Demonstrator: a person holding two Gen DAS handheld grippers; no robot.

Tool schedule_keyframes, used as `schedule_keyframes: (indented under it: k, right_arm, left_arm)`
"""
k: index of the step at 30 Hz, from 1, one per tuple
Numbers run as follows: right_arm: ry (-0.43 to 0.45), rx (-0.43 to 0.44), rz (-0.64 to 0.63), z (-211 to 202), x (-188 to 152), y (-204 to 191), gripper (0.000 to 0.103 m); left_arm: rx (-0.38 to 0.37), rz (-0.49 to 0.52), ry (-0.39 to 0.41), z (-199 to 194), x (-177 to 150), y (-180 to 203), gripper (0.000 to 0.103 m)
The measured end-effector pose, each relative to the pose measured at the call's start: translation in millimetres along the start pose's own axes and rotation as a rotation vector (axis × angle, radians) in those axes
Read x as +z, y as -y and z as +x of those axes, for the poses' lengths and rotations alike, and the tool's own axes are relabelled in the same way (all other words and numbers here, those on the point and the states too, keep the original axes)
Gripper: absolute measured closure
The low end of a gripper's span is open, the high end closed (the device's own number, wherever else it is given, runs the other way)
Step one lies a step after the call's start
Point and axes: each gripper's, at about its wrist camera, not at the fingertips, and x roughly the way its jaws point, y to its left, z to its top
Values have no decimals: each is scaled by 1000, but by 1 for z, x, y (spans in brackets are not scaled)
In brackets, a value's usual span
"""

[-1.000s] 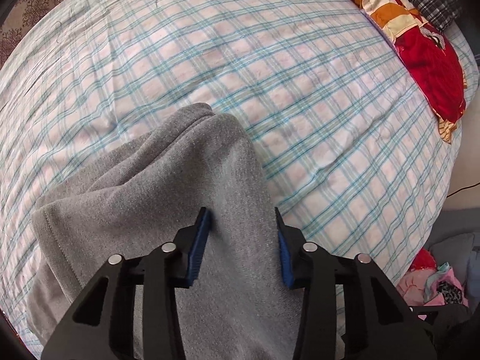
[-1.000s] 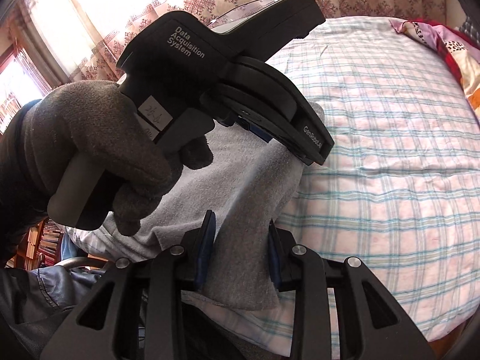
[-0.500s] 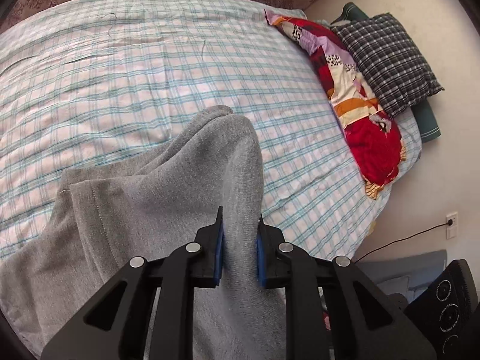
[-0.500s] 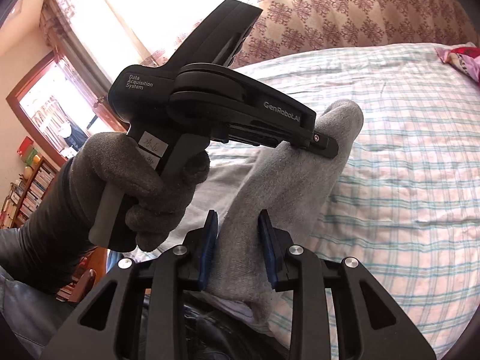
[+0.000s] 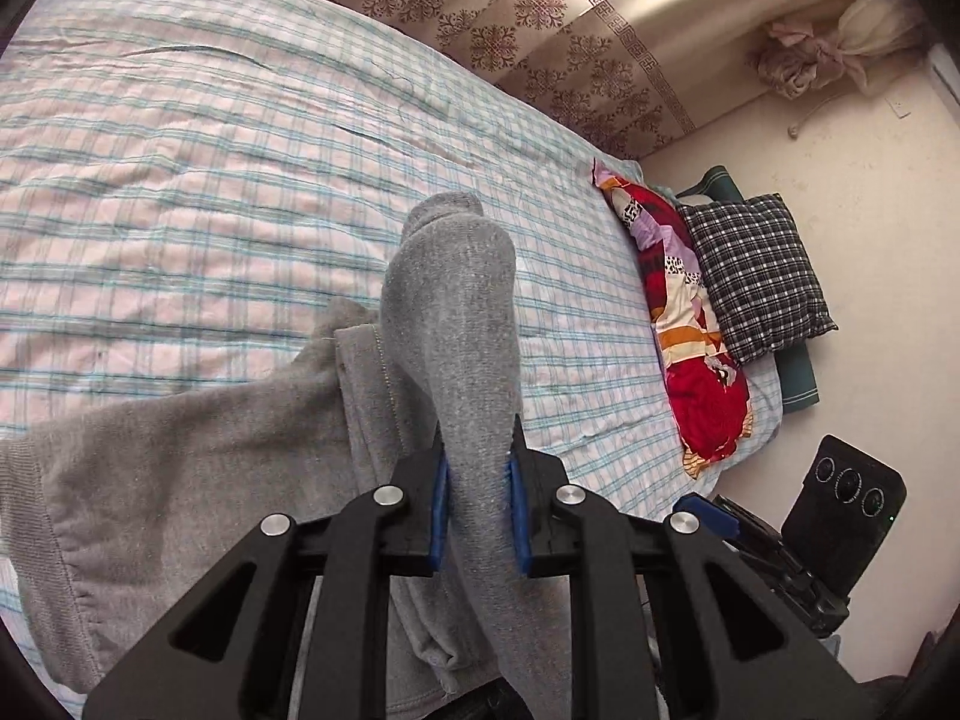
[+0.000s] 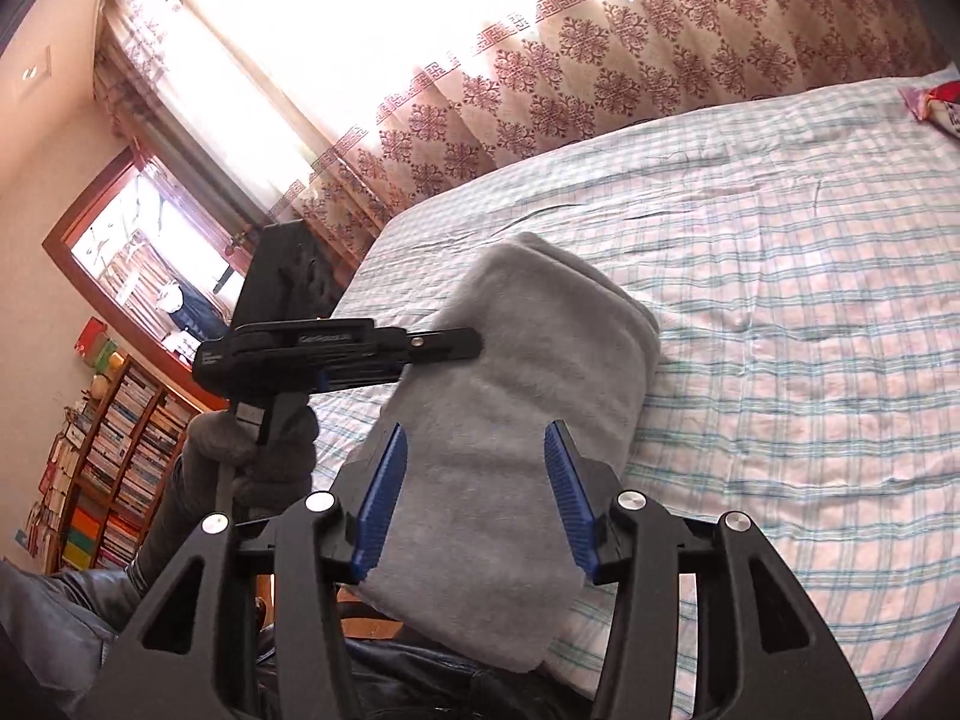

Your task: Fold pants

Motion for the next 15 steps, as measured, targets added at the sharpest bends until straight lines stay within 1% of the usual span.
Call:
schedule_keyframes:
  k: [3,6,10,15]
  right_arm:
    - [-22,-55,13,15,-1,5,55]
    - [-58,-119,-9,36,-8,5,55]
    - [-117,-122,-21,62,-19,1,55]
    - [-175,-100,-48,88,-27,-10,55]
  left_arm:
    - [-10,-20,27,-19,-3,-18,87]
    - [-36,-40,52,-37,-7,-36,87]
    - [-23,-64,79,-60,-10,-61,87]
    - [27,-105,78,-72,-14,-100,87]
